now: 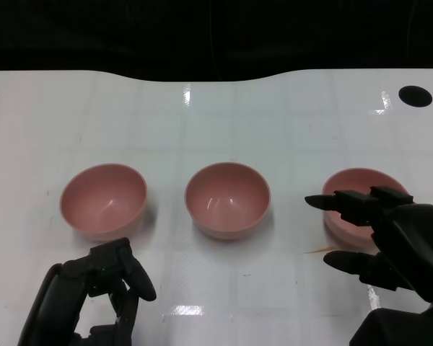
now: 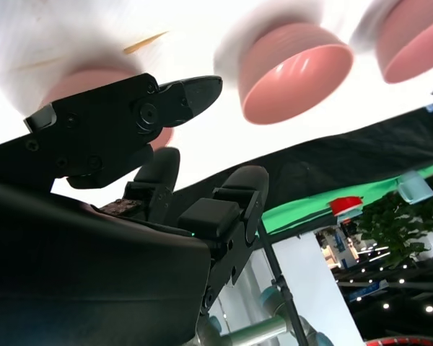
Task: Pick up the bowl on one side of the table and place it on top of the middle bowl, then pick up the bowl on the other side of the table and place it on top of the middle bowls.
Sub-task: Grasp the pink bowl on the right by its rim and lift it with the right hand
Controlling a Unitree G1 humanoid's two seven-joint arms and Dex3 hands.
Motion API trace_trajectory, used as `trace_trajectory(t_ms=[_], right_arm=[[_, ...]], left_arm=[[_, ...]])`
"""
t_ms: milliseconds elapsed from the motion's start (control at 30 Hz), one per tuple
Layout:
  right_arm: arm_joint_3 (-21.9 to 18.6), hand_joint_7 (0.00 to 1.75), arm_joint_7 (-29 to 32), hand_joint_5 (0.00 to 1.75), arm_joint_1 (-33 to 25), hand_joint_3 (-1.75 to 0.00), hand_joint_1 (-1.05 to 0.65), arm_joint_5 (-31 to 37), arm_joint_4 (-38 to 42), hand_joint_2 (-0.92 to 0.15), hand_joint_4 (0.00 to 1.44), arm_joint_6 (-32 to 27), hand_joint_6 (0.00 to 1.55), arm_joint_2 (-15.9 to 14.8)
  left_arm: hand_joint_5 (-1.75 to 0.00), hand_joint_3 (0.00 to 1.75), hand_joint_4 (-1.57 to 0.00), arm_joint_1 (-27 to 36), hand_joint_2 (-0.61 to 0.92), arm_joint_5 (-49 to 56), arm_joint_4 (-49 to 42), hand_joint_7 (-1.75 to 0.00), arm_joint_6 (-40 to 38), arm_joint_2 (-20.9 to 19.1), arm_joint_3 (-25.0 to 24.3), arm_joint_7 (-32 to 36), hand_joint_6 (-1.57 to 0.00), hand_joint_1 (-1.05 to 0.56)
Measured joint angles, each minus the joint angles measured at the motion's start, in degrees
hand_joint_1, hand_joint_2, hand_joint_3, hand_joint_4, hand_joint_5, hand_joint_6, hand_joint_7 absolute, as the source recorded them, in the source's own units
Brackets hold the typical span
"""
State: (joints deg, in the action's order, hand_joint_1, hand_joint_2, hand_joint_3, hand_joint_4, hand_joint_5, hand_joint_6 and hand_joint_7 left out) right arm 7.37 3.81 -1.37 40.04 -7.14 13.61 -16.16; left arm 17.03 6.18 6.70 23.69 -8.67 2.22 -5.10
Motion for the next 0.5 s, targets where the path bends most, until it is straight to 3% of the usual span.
trace_trajectory(t_ms=[500], right_arm=[[3.0,0.05,-2.2,0.6,3.3,0.0,-0.59,11.2,-0.7,-0.85,0.13,-11.2,0.37,-1.8]], left_arm=[[-1.74,1.41,-0.86,0.0,0.35,0.0,0.7,-1.52,-0.1,0.0,0.4,-0.3,-0.8,-0.1]])
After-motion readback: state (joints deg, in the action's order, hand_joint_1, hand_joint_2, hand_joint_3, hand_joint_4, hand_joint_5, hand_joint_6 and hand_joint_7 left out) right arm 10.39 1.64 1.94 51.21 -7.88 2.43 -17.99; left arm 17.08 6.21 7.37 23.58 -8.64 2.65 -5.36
